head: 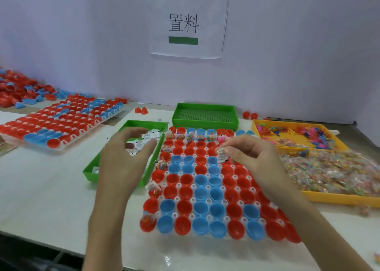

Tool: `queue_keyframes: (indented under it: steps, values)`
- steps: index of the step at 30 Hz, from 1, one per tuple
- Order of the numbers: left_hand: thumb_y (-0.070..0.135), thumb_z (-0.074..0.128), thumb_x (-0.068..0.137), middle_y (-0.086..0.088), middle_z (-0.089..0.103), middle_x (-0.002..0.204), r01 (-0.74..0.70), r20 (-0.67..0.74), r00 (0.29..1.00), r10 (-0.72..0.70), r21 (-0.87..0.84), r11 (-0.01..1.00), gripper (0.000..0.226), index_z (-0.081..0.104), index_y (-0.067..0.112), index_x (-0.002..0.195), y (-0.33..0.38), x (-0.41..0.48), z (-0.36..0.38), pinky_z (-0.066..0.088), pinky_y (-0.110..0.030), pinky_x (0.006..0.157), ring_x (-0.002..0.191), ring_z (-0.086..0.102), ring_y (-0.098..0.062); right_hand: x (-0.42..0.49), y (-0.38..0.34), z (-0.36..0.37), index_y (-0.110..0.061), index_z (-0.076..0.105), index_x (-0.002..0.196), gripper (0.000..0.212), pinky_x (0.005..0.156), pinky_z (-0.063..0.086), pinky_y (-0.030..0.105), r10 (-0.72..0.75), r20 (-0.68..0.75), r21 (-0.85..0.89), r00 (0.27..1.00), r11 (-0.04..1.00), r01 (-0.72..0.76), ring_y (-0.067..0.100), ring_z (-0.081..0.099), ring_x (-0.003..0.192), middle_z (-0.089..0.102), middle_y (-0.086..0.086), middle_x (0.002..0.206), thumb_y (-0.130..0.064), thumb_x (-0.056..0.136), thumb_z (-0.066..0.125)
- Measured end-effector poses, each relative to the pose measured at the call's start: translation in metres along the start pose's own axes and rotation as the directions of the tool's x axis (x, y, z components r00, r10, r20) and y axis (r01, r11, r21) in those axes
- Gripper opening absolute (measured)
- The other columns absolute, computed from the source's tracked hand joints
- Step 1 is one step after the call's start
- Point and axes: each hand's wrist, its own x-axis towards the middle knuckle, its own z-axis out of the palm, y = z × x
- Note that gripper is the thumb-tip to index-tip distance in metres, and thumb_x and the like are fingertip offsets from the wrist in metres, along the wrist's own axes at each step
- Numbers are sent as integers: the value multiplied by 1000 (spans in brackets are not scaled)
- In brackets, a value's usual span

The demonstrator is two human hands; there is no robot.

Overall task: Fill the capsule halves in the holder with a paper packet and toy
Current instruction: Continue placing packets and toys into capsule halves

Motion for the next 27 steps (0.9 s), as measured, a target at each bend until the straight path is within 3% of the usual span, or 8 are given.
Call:
queue_keyframes:
  steps: [2,5,8,11,17,27]
  values:
    - [36,76,83,21,72,95,-19,143,988,57,-255,967,21,70,36,103,16,-30,16,52,-15,62,86,67,0,-1,1,0,-13,77,90,12,76,53,14,16,7,-14,1000,1000,-16,6,71,85,77,-3,91,-4,86,71]
    - [30,79,81,16,73,89,31,274,956,102,-444,896,20,72,34,100,30,-63,46,55,-17,66,78,71,-5,-5,1,2,-14,77,89,10,75,52,14,14,38,-26,999,1000,-13,4,70,84,76,-4,88,-6,84,72]
    - [24,78,84,8,74,84,33,229,968,104,-525,851,13,74,34,92,35,-74,64,59,-26,68,76,72,-12,-8,-2,8,-15,77,89,14,71,53,15,11,78,-17,997,1000,-10,7,71,79,76,-1,84,-20,78,72]
    - [15,77,86,1,73,80,14,177,978,107,-572,820,18,74,33,87,30,-72,67,59,-29,68,75,72,-17,-7,-5,12,-14,77,89,16,70,54,15,-14,82,16,997,1000,13,8,72,79,76,0,84,-21,76,71]
    - [-1,75,83,-4,75,80,92,243,965,94,-654,751,19,77,18,87,26,-70,67,56,-22,68,73,72,-13,-8,-8,12,-6,75,87,10,68,53,16,-54,39,41,998,998,52,7,70,74,75,0,81,-11,78,75]
    - [24,74,82,-5,73,71,135,221,975,38,-714,687,6,78,24,86,32,-71,65,56,-21,62,64,69,-11,-13,-16,11,-7,75,85,12,72,57,22,-76,131,2,989,997,76,14,71,74,74,1,77,-13,75,76]
